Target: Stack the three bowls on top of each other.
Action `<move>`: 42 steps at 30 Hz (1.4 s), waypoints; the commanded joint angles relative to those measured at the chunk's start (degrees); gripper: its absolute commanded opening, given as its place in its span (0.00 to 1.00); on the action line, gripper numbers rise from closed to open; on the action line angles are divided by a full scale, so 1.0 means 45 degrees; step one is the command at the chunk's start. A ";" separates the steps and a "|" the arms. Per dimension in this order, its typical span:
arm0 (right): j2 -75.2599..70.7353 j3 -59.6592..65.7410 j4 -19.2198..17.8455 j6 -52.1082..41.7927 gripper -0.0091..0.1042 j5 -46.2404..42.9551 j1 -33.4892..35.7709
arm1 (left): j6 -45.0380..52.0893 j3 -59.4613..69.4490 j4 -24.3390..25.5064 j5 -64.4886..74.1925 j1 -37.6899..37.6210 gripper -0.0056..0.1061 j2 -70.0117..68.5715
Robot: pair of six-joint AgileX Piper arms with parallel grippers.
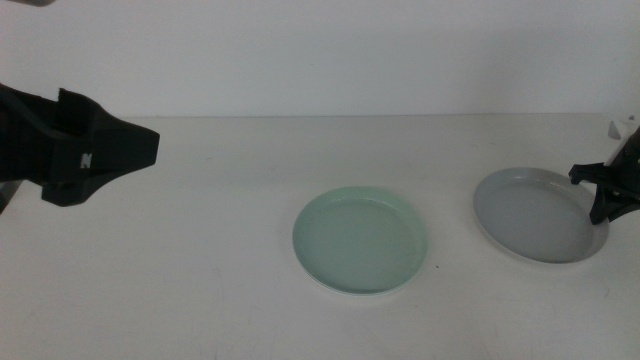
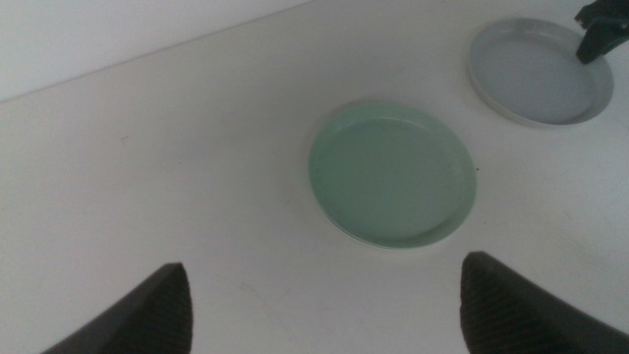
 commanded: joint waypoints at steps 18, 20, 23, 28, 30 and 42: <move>-0.2538 -0.4570 0.2418 0.1536 0.07 0.2766 0.1614 | -0.0064 -0.0308 -0.0181 -0.0805 -0.0027 0.99 -0.0083; -0.2538 -0.4570 0.2406 0.1536 0.07 0.2766 0.2272 | -0.0064 -0.0308 -0.0181 -0.0805 -0.0027 0.99 -0.0083; -0.2538 -0.4570 0.2307 0.1524 0.07 0.2766 0.3231 | -0.0064 -0.0308 -0.0181 -0.0805 -0.0027 0.99 -0.0083; -0.2498 -0.4518 0.2225 0.1118 0.07 0.2766 0.4681 | -0.0064 -0.0308 -0.0181 -0.0805 -0.0027 0.99 -0.0083; -0.2411 -0.4518 0.2237 0.1090 0.07 0.2766 0.5047 | -0.0064 -0.0308 -0.0181 -0.0805 -0.0027 0.99 -0.0083; -0.1135 -0.4518 0.2234 0.1113 0.07 0.2766 0.5831 | -0.0064 -0.0308 -0.0181 -0.0805 -0.0027 0.99 -0.0083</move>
